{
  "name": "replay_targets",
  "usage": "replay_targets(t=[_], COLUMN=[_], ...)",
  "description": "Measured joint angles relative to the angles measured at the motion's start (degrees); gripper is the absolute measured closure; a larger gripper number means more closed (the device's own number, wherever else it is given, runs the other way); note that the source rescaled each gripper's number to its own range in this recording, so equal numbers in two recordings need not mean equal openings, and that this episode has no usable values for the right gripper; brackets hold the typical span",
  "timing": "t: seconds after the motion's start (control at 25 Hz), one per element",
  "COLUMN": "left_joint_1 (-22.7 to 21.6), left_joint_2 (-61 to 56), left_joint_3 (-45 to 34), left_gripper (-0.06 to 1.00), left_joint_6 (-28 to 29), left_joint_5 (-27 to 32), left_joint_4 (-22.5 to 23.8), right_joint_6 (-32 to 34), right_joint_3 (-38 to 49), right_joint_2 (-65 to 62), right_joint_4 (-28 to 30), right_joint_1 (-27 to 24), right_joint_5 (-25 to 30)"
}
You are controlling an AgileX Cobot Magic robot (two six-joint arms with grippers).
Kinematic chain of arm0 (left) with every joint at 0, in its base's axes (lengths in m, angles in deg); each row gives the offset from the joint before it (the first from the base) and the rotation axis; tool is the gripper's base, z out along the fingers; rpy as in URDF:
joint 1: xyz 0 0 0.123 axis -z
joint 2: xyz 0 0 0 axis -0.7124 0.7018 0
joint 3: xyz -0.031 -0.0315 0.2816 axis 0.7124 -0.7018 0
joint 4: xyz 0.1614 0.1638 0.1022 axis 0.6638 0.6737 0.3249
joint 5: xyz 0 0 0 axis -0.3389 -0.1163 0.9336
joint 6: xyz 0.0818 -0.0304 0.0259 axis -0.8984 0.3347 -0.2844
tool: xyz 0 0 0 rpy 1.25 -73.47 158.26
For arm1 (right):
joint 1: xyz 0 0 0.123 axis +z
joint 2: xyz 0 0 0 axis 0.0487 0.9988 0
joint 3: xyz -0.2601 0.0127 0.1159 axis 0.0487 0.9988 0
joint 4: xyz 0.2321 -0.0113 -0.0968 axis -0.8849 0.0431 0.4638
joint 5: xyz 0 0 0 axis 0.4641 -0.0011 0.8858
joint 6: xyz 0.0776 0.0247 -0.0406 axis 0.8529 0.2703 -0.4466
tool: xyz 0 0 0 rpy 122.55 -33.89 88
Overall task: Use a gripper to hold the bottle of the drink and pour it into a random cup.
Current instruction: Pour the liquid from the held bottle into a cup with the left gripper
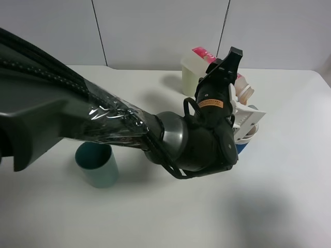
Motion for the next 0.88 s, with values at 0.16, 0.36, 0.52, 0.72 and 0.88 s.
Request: replay_targets(t=[0.16, 0.36, 0.52, 0.72, 0.88], left_joint_1=[0.0, 0.0, 0.0, 0.0, 0.0], left_joint_2=[0.0, 0.0, 0.0, 0.0, 0.0], left_joint_3=[0.0, -0.1, -0.1, -0.1, -0.1], left_gripper=[0.94, 0.94, 0.94, 0.94, 0.94], left_joint_6=[-0.4, -1.1, -2.4, -2.8, -2.8], left_joint_5=[0.0, 0.0, 0.0, 0.0, 0.0], left_joint_4=[0.0, 0.1, 0.3, 1.4, 1.7], right_joint_6=[0.0, 0.0, 0.0, 0.0, 0.0], right_joint_3=[0.0, 0.0, 0.0, 0.0, 0.0], right_joint_2=[0.0, 0.0, 0.0, 0.0, 0.0], right_joint_4=[0.0, 0.0, 0.0, 0.0, 0.0], right_joint_1=[0.0, 0.0, 0.0, 0.0, 0.0], right_joint_5=[0.0, 0.0, 0.0, 0.0, 0.0])
